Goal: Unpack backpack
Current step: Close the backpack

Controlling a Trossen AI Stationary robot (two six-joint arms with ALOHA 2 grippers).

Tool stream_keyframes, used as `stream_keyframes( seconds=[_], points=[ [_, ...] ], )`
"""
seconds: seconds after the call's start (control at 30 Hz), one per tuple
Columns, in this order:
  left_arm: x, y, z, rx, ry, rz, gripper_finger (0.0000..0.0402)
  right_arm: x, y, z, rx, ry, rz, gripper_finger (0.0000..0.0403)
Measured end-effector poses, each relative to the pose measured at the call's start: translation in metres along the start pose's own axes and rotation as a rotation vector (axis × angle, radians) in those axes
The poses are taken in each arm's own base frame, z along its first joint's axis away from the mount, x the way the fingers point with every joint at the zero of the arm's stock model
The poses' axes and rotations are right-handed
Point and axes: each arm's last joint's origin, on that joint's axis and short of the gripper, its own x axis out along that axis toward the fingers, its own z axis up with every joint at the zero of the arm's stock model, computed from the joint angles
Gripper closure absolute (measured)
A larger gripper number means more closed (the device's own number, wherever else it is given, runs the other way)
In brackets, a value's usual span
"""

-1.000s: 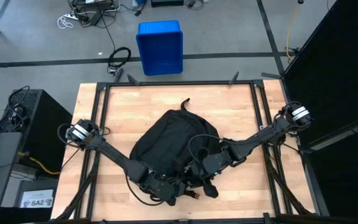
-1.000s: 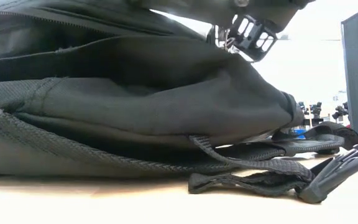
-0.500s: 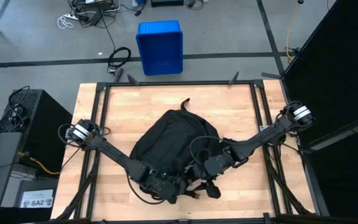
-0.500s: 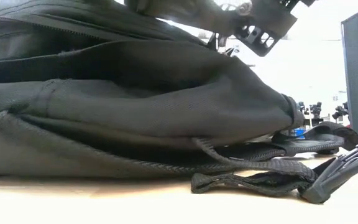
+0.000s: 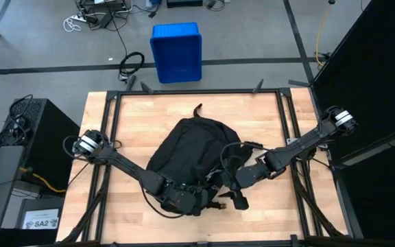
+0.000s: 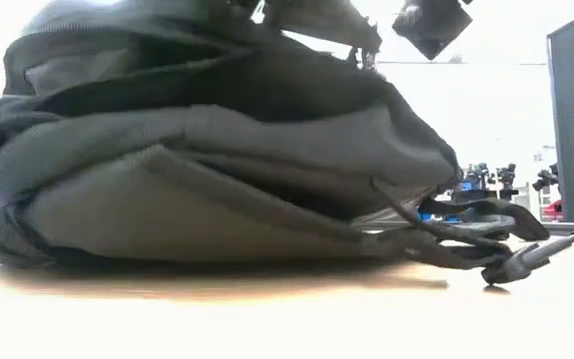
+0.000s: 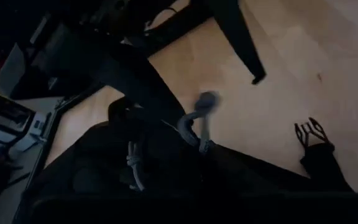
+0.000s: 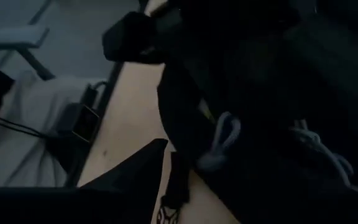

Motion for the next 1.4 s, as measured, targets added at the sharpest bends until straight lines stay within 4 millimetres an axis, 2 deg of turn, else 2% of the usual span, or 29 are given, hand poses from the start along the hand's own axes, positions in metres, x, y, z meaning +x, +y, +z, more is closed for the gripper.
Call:
stream_keyframes(
  seconds=[0.13, 0.23, 0.43, 0.7, 0.83, 1.03, 1.13, 1.23, 1.33, 1.4],
  points=[
    [0.001, -0.011, -0.009, 0.033, 0.037, -0.126, 0.04, 0.004, 0.002, -0.005, 0.014, 0.025, -0.039, 0.023],
    [0.001, -0.004, -0.005, 0.005, 0.017, -0.098, 0.04, 0.004, 0.006, -0.006, 0.004, 0.024, -0.028, 0.0237],
    [0.002, -0.004, -0.006, -0.01, 0.026, -0.083, 0.04, 0.016, 0.007, -0.012, -0.013, 0.045, -0.044, 0.0237],
    [0.003, -0.001, -0.006, -0.019, 0.026, -0.059, 0.0401, 0.062, 0.009, -0.033, -0.122, 0.108, -0.088, 0.0185],
    [0.004, -0.001, -0.006, -0.018, 0.031, -0.059, 0.0401, 0.082, 0.008, -0.044, -0.203, 0.112, -0.165, 0.0155],
    [0.004, 0.0, -0.006, -0.024, 0.027, -0.064, 0.0401, 0.089, 0.009, -0.045, -0.332, 0.058, -0.314, 0.0135],
    [0.004, 0.0, -0.006, -0.026, 0.026, -0.069, 0.0401, 0.088, 0.009, -0.045, -0.378, 0.045, -0.395, 0.0147],
    [0.004, 0.0, -0.006, -0.028, 0.024, -0.073, 0.0401, 0.088, 0.008, -0.045, -0.381, 0.042, -0.412, 0.0176],
    [0.004, -0.001, -0.006, -0.028, 0.024, -0.088, 0.0402, 0.088, 0.004, -0.044, -0.354, 0.041, -0.411, 0.0229],
    [0.003, -0.002, -0.006, -0.034, 0.023, -0.106, 0.0402, 0.088, 0.004, -0.043, -0.36, 0.041, -0.41, 0.0285]
  ],
)
